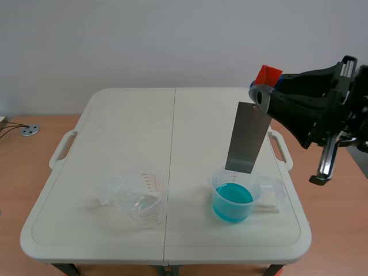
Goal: Hold the metal plate by the orange handle, dip it into the blue solution, take it out and point at it, then put the plate back in the beaker on the left.
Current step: 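Raise the plate and point at it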
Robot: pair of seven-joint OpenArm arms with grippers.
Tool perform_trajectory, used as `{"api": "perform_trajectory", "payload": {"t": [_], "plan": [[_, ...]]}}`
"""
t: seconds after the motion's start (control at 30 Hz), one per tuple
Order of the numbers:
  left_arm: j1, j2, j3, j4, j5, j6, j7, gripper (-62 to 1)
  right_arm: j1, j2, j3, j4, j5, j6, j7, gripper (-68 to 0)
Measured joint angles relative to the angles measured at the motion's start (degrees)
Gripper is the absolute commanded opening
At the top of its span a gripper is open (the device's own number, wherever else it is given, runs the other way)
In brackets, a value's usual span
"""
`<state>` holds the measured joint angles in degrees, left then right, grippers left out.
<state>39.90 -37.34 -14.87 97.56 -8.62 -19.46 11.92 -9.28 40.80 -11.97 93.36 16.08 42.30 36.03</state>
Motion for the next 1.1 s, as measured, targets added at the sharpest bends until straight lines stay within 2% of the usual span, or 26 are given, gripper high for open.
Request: {"api": "perform_trajectory", "payload": {"t": [0.17, 0.37, 0.57, 0.83, 1.1], "plan": [[-7.96, 0.04, 1.46, 0.0, -0.02, -1.14, -0.31, -56.7, 0.0, 0.0, 0.24, 2.36, 1.29, 0.0, -3.23, -66.2], [-17.4, 0.22, 6.01, -0.02, -0.26, -10.91, -2.95, -56.7, 0.0, 0.0, 0.98, 4.52, 4.52, 0.0, -7.04, -66.2], [-27.45, 4.22, 15.85, -0.15, -0.15, -14.99, -2.27, -56.7, 0.0, 0.0, 1.73, 5.75, 7.72, 0.02, -10.49, -66.2], [-37.62, 13.35, 28.41, -7.45, 3.02, -16.65, 1.6, -56.7, 0.0, 0.0, 2.27, 6.56, 11.04, 0.02, -13.7, -66.2], [-42.56, 19.1, 33.62, -15.54, 3.04, -18.8, 1.62, -56.7, 0.0, 0.0, 2.97, 6.73, 11.82, 0.02, -14.29, -66.2]]}}
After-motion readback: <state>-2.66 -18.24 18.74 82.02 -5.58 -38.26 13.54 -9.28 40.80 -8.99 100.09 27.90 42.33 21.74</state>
